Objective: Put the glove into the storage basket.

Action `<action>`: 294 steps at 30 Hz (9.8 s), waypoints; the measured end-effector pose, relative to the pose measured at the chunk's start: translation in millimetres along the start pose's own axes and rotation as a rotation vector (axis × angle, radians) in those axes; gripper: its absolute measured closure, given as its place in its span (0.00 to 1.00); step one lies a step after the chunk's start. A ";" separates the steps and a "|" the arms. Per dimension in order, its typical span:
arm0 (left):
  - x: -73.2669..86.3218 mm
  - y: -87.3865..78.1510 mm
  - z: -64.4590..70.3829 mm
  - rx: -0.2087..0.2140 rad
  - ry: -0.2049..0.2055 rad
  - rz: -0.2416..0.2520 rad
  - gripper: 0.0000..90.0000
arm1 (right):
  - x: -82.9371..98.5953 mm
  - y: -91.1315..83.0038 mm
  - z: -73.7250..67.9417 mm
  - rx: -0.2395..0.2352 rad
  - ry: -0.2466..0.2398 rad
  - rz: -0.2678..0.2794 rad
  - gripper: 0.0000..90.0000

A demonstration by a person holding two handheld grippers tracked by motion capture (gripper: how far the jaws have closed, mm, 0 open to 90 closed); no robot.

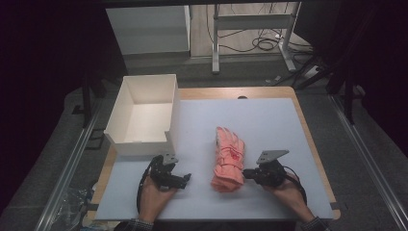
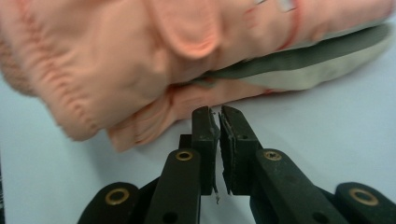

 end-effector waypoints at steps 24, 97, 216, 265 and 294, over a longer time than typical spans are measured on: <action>0.0 -0.2 -0.5 0.000 0.007 -0.003 0.01 | -14.6 32.3 -25.9 -0.021 -0.027 0.025 0.93; -0.9 -0.3 -0.4 0.011 0.008 0.002 0.01 | 22.1 -14.5 37.9 0.305 0.055 0.051 0.28; -134.8 27.3 45.1 0.116 0.130 -0.194 0.53 | 33.7 -15.6 54.3 0.323 0.113 0.003 0.11; -237.6 -69.3 -29.1 -0.048 -0.038 -0.142 0.52 | 33.8 -15.4 54.1 0.323 0.110 0.004 0.11; -167.5 -80.7 -134.3 -0.248 -0.302 -0.150 0.50 | 33.8 -15.3 54.2 0.325 0.108 0.006 0.11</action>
Point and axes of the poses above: each handheld gripper's, and its own axes: y roughly forward along the jaws, x roughly out of its underside, z roughly to its right, the point moved 3 cm from there along y, roughly forward along the jaws, and after that the axes turned 2 degrees about x, right-handed, at the moved point
